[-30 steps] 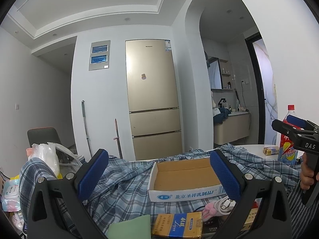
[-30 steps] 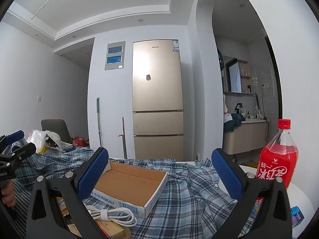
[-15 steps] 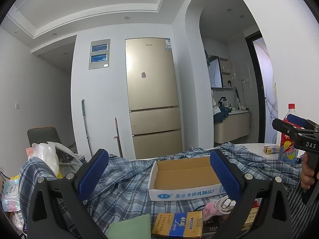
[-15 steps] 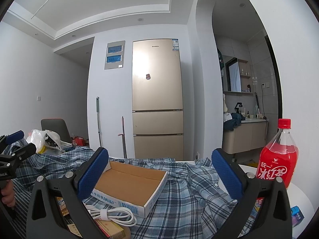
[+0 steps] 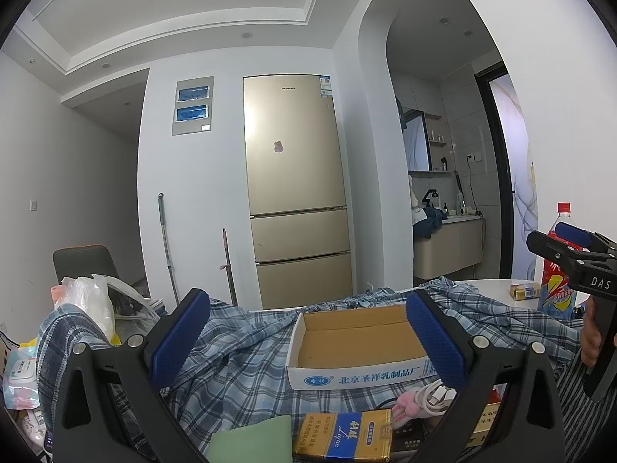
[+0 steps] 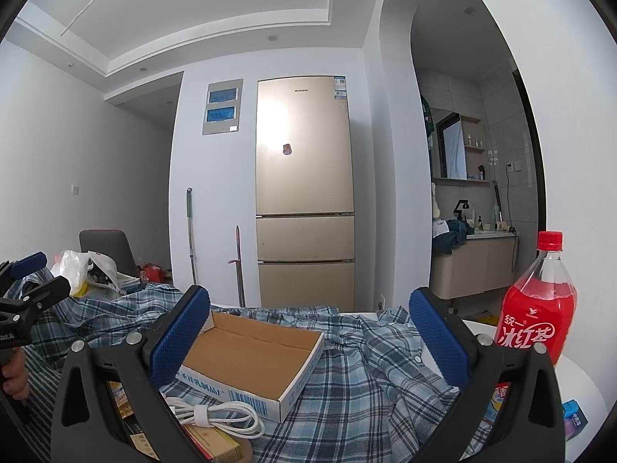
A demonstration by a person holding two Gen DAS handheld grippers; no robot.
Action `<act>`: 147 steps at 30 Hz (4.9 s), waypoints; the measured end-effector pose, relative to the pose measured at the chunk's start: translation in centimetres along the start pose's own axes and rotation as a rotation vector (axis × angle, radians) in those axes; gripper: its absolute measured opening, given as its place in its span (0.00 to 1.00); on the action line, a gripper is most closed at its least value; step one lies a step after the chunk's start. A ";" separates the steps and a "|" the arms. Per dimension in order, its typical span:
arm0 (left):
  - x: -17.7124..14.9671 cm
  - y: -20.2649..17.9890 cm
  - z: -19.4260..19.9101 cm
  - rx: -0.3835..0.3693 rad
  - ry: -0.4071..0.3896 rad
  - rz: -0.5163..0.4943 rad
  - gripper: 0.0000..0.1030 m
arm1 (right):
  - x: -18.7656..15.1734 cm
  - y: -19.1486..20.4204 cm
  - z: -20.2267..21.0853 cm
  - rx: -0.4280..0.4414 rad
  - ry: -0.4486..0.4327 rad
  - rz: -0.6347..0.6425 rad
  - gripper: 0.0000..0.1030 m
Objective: Organize soft objects
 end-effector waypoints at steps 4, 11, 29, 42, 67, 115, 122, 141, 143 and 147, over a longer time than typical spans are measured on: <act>0.0 0.0 0.2 0.003 -0.009 0.003 1.00 | 0.1 0.0 0.1 0.000 -0.002 -0.002 1.00; 0.0 0.0 0.3 0.004 -0.012 0.003 1.00 | 0.2 -0.1 0.2 -0.001 0.001 0.003 1.00; 0.2 0.9 -0.3 -0.005 0.009 0.020 1.00 | 0.4 0.1 0.4 0.038 -0.012 0.014 1.00; 0.0 0.4 1.4 -0.082 -0.058 0.006 1.00 | 0.3 -0.4 0.8 0.042 -0.032 -0.002 1.00; 2.7 0.6 1.1 -0.070 0.037 -0.025 1.00 | 1.9 0.6 1.6 -0.080 -0.032 0.061 1.00; -2.3 -2.2 -0.2 -0.212 0.441 -0.030 1.00 | -8.9 0.4 -8.8 0.539 1.094 -0.001 0.82; -2.2 -2.5 -0.1 -0.215 0.435 -0.045 1.00 | -8.9 -0.1 -8.5 0.567 1.114 -0.013 0.74; 0.9 -6.6 -6.7 -0.505 0.549 -0.245 0.86 | -1.0 -0.9 -1.8 0.169 0.473 0.012 0.72; 0.5 -7.3 -7.9 -0.546 0.577 -0.231 0.84 | -1.3 -1.1 -2.0 0.126 0.456 0.022 0.72; -0.9 -9.2 -9.8 -0.569 0.611 -0.276 0.73 | -1.8 -2.5 -2.8 0.142 0.483 -0.033 0.72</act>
Point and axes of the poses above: each gripper's, at about its wrist camera, not at the fingertips, and z roughly against the way its jaws point, y to its left, x to its top, the point moved 1 cm from there along -z, roughly the way its jaws point, and after that the axes turned 8 degrees about y, right-handed, at the moved point
